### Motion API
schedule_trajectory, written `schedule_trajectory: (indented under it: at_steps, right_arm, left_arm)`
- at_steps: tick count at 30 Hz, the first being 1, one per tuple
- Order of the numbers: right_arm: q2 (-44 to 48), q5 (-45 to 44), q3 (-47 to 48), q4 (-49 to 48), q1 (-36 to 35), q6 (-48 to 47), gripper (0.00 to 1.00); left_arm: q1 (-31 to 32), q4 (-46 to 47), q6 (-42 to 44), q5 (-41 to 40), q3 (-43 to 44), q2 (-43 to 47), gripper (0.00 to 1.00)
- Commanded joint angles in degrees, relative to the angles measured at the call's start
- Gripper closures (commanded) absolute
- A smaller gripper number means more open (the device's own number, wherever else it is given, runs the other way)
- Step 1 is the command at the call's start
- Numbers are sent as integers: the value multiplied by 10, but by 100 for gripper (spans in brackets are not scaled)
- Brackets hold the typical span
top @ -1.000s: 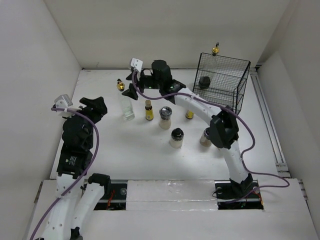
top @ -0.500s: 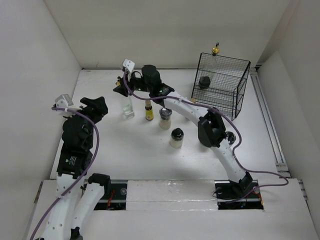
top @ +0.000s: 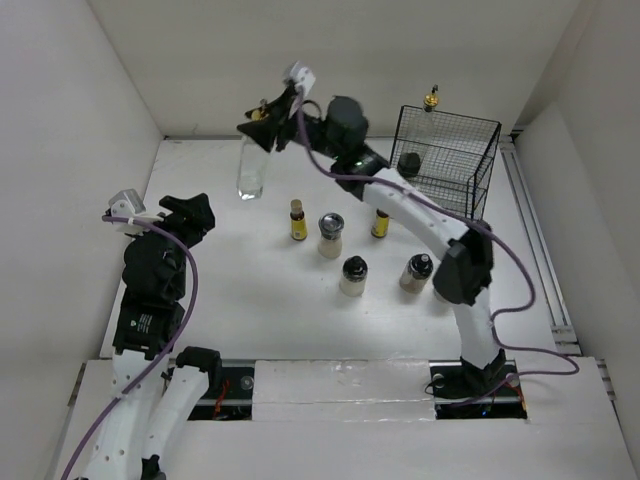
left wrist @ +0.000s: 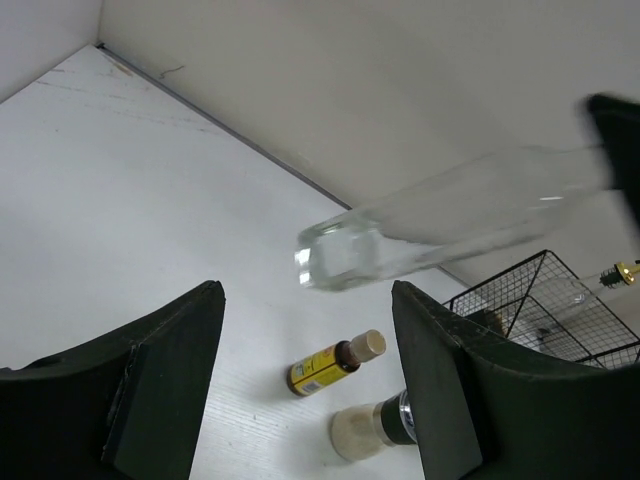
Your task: Organize the condiment bottles
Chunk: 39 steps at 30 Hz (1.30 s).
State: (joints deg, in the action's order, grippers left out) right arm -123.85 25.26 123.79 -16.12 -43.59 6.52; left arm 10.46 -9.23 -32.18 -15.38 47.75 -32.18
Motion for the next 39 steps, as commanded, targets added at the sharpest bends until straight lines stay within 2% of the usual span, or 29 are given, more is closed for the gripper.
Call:
schedule_trajectory:
  at_steps: [1, 2, 9, 16, 21, 28, 34, 39]
  right_arm:
    - [172, -26, -38, -145, 44, 19, 100]
    - [208, -26, -78, -138, 54, 19, 100]
    - [321, -51, -156, -11, 165, 6, 100]
    - [375, -105, -162, 98, 293, -38, 100]
    - [375, -137, -162, 128, 369, -49, 100]
    - [368, -196, -171, 134, 415, -79, 100]
    - [294, -209, -86, 154, 435, -85, 100]
    - [263, -252, -64, 161, 446, -85, 100]
  left_arm:
    - [1, 23, 7, 4, 9, 4, 37]
    - [1, 23, 7, 4, 9, 4, 37]
    - [1, 23, 7, 12, 3, 4, 37]
    - [1, 23, 7, 18, 9, 3, 37]
    - [1, 24, 7, 24, 9, -10, 37]
    - [1, 29, 7, 23, 9, -2, 37]
    - [1, 29, 7, 23, 9, -8, 37]
    - [1, 29, 7, 28, 9, -2, 37]
